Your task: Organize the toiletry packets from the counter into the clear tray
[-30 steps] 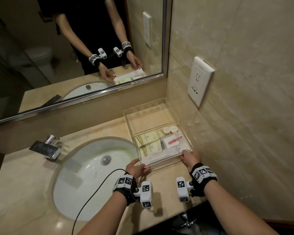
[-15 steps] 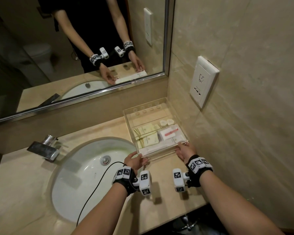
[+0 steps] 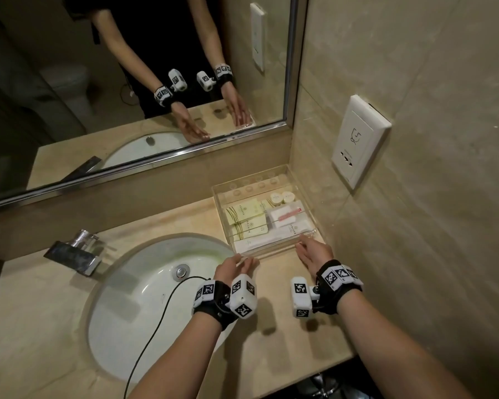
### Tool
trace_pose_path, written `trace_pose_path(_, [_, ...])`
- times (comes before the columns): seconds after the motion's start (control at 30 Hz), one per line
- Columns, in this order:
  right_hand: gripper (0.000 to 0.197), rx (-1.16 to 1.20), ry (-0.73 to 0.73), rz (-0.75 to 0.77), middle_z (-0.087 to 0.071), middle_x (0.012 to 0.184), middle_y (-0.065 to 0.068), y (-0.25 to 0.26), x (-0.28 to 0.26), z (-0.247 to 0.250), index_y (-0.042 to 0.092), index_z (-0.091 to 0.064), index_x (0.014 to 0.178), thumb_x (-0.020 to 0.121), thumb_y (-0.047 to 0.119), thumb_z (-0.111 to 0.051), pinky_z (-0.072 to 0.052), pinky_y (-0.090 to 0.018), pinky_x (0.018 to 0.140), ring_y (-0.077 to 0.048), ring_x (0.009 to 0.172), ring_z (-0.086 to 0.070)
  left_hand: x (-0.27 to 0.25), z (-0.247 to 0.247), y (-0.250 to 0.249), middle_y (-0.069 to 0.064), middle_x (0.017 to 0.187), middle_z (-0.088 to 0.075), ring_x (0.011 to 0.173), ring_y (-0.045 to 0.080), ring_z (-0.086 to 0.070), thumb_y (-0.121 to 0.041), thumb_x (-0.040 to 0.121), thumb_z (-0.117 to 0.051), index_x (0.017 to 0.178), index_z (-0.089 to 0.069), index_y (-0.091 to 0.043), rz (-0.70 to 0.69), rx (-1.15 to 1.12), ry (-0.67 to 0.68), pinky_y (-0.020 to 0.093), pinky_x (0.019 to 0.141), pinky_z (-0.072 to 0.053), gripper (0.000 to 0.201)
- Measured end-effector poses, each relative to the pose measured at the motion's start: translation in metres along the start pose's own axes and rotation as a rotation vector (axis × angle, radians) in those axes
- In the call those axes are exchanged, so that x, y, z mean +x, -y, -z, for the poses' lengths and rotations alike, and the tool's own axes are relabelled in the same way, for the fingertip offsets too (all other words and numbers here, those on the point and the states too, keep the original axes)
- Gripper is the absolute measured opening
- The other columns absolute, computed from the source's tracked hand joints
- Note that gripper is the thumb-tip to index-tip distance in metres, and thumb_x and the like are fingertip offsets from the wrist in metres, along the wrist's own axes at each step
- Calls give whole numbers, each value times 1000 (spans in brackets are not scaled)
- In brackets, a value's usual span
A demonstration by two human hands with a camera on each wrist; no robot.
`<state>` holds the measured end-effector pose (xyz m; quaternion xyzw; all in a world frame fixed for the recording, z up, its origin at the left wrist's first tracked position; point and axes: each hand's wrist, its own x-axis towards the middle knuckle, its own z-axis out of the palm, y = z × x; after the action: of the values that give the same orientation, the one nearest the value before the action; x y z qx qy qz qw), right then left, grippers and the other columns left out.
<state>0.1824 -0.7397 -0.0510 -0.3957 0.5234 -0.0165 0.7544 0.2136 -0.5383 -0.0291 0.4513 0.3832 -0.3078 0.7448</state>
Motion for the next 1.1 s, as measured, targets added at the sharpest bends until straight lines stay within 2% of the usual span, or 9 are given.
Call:
trace_pose_path(0.1, [12, 8, -29, 2, -66, 102, -10, 5, -1, -4, -3, -66, 91, 85, 7, -70, -51, -32, 100, -15, 93, -67, 3, -2, -1, 26, 116, -64, 88, 26, -73, -6, 94, -49, 127, -48, 7, 7, -26, 16, 30, 81, -58, 36])
trace_pose_path(0.3, [40, 32, 45, 11, -60, 125, -18, 19, -4, -18, -7, -52, 129, 92, 4, -61, -46, -36, 106, -29, 121, -58, 0, -12, -9, 27, 112, -65, 97, 26, -70, -4, 94, -49, 116, -51, 1, -23, -129, 32, 26, 67, -59, 23])
trace_pose_path(0.47, [40, 69, 14, -3, -63, 92, -6, 26, 2, -26, -5, -58, 124, 88, 9, -68, -49, -32, 102, -19, 99, -66, 14, -13, -12, 17, 80, -74, 81, 22, -73, -3, 93, -48, 123, -51, 5, -83, -172, -18, 29, 81, -59, 32])
trace_pose_path(0.57, [38, 99, 9, 19, -63, 94, -7, 29, 5, -32, -6, -57, 123, 89, 7, -66, -48, -29, 103, -16, 92, -64, 21, -15, -16, 18, 108, -65, 63, 13, -72, -2, 95, -42, 133, -42, 9, -91, -209, -18, 30, 88, -55, 40])
trace_pose_path(0.7, [38, 95, 23, 26, -61, 125, -16, 36, 4, -41, -7, -53, 129, 92, 2, -59, -46, -31, 106, -19, 108, -60, 11, -22, -22, 19, 102, -72, 94, 28, -68, 4, 92, -40, 126, -48, 10, -75, -252, 11, 33, 84, -56, 35])
trace_pose_path(0.8, [36, 72, 55, 17, -64, 103, -10, 40, 6, -46, -10, -53, 128, 92, -4, -54, -48, -28, 101, -17, 101, -59, 7, -30, -28, 21, 137, -53, 130, 32, -49, 9, 94, -30, 136, -35, 11, -51, -315, 41, 37, 111, -40, 42])
trace_pose_path(0.9, [36, 67, 57, 1, -62, 98, -8, 39, 9, -45, -10, -52, 127, 91, -5, -55, -47, -28, 103, -18, 105, -60, 7, -29, -30, 20, 140, -48, 135, 30, -44, 8, 97, -28, 137, -34, 12, -43, -316, 44, 35, 115, -34, 41])
trace_pose_path(1.0, [37, 24, 72, 11, -59, 115, -19, 37, 6, -41, -12, -50, 130, 93, -3, -51, -49, -30, 101, -21, 100, -56, 20, -21, -27, 18, 124, -61, 114, 28, -60, 6, 95, -34, 134, -37, 12, -73, -232, 37, 30, 88, -54, 40])
trace_pose_path(1.1, [28, -78, 82, 9, -63, 101, -18, 32, 0, -36, -9, -58, 119, 92, 1, -55, -55, -18, 66, -17, 79, -59, 19, -14, -28, 15, 85, -61, 72, 24, -60, -3, 93, -43, 107, -55, 7, -100, -56, -44, 39, 77, -56, 20])
